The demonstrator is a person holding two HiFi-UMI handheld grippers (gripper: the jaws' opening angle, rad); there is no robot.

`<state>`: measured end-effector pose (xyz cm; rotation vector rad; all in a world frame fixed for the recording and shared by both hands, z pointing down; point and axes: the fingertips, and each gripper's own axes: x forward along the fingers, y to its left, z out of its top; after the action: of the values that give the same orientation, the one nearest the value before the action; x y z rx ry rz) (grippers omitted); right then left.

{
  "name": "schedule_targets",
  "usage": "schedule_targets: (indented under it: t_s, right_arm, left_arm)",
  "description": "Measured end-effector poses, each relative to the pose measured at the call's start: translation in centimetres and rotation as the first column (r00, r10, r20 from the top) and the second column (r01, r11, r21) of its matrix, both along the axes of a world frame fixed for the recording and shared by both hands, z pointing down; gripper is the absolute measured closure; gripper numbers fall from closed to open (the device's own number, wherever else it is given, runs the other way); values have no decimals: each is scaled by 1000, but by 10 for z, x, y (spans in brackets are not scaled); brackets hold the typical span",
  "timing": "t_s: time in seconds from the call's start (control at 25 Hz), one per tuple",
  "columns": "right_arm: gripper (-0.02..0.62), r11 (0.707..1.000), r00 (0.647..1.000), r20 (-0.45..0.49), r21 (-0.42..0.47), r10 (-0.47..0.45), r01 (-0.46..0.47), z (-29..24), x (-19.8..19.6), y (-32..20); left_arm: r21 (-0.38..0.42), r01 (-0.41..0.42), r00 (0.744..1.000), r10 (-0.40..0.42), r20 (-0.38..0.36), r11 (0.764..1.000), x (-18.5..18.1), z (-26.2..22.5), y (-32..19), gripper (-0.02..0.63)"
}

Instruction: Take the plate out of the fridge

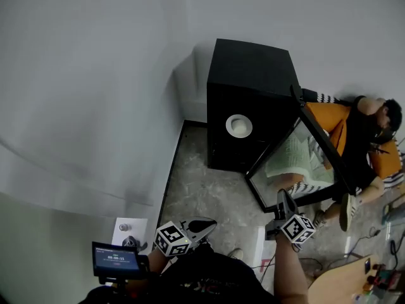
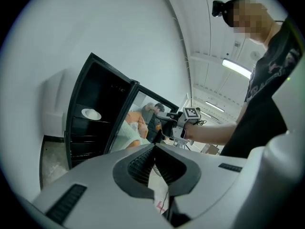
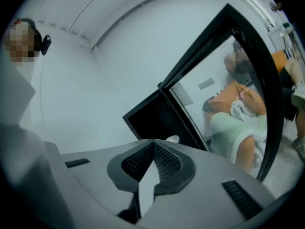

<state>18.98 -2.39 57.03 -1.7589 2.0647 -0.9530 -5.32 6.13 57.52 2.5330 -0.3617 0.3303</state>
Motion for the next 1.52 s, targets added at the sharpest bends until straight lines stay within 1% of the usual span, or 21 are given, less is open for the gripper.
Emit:
schedule_targets:
  t_s: [0.08,0.16,0.28,0.32,0.36,0.44,0.6,0.72,0.8,0.88,0.96,1.08,1.24,1.4,1.52]
  right_arm:
    - [592,1000,996,87,-6,12,-11,1,-24,-17]
    - [592,999,989,145,-7,34,-33,-3,-46,-39]
    - [591,999,968,248,-3,40,-41,1,-73,-74]
    - [591,999,955,291,-21,52,-48,8,-79,-82]
    - [591,996,945,318,-59,81,-65,17,-80,-87]
    - [591,989,933,336,-119,126,-91,36,-78,-98]
    - [591,984,924,354,-152,141,-92,63,-78,-132]
    - [591,974,911,372,-198,176,-107,87,-78,-161]
    - [588,966,890,406,-228,208,-122,103,-76,-180]
    - [568,958,863,444,-251,240,-137,119,-72,-201]
    - [568,951,845,464,-270,264,-149,134,-65,-224]
    - [557,940,826,481,-301,294,-159,157,-59,-256]
    - [557,902,773,507,-386,382,-193,182,-60,-284]
    - [556,885,740,523,-413,424,-215,204,-54,-299]
    - [556,872,721,527,-433,451,-229,218,-50,-305]
  left_arm:
    - [18,-4,1000,3,15,1000,-12,1,-10,600]
    - [26,-9,1000,8,30,1000,-28,1,-23,601]
    - [21,16,999,-16,34,1000,-53,1,-42,601]
    - [19,33,999,-34,31,999,-60,2,-46,601]
    - [16,51,998,-52,29,999,-65,4,-49,601]
    - [1,82,996,-82,30,997,-73,10,-49,601]
    - [-28,121,992,-120,46,992,-82,19,-48,601]
    - [-37,166,985,-164,58,985,-88,22,-58,601]
    - [-55,209,976,-204,76,976,-96,25,-65,600]
    - [-65,256,964,-250,93,964,-101,24,-74,601]
    - [-75,293,953,-285,105,953,-101,22,-81,601]
    - [-100,323,943,-311,118,941,-97,21,-88,601]
    - [-131,359,930,-342,138,924,-94,38,-96,600]
    - [-156,403,912,-382,146,902,-93,47,-99,600]
    - [-169,413,908,-390,154,895,-95,50,-102,600]
